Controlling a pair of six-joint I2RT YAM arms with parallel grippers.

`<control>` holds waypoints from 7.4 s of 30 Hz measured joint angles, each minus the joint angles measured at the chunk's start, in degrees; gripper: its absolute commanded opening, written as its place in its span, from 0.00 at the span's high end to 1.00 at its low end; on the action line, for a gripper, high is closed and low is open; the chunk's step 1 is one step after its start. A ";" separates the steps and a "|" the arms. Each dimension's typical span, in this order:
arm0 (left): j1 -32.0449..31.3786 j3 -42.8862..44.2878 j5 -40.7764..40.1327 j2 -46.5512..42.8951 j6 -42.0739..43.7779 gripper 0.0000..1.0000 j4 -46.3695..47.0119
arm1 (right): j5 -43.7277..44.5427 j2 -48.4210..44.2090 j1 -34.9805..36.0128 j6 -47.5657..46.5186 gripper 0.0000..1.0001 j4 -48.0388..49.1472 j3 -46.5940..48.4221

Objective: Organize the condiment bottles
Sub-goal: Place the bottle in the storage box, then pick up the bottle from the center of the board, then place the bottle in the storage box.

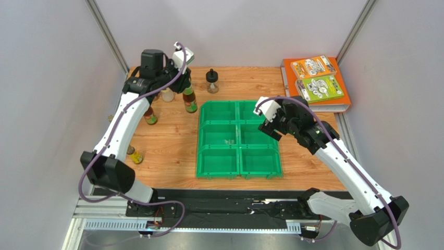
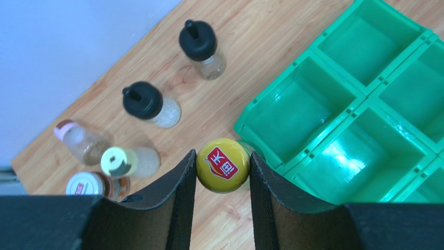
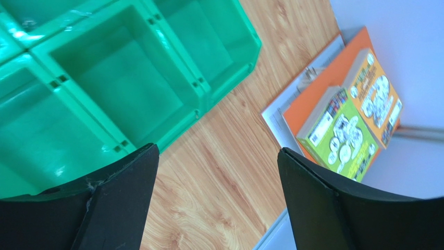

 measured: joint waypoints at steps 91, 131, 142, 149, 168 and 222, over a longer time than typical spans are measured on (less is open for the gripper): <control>-23.63 31.30 -8.31 27.87 2.43 0.01 1.86 | -1.64 -1.62 -19.78 9.81 0.13 13.94 -10.36; 24.06 -24.87 -6.14 -5.92 -2.80 0.06 15.93 | -4.85 -4.07 -18.29 11.82 0.13 12.81 -10.27; 25.59 -24.87 -6.12 -3.91 -3.28 0.22 17.99 | -5.16 -4.07 -18.29 11.87 0.13 12.81 -10.27; 26.60 -24.98 -6.05 -3.63 -3.39 0.41 19.41 | -5.25 -4.07 -18.29 11.98 0.13 12.81 -10.27; 27.06 -24.98 -4.35 -1.29 -3.58 1.00 19.89 | -5.38 -3.93 -18.29 12.55 0.13 12.79 -10.27; -31.91 38.73 2.03 30.60 -0.96 1.00 -11.52 | 11.82 1.36 -29.83 15.56 0.03 17.70 -10.27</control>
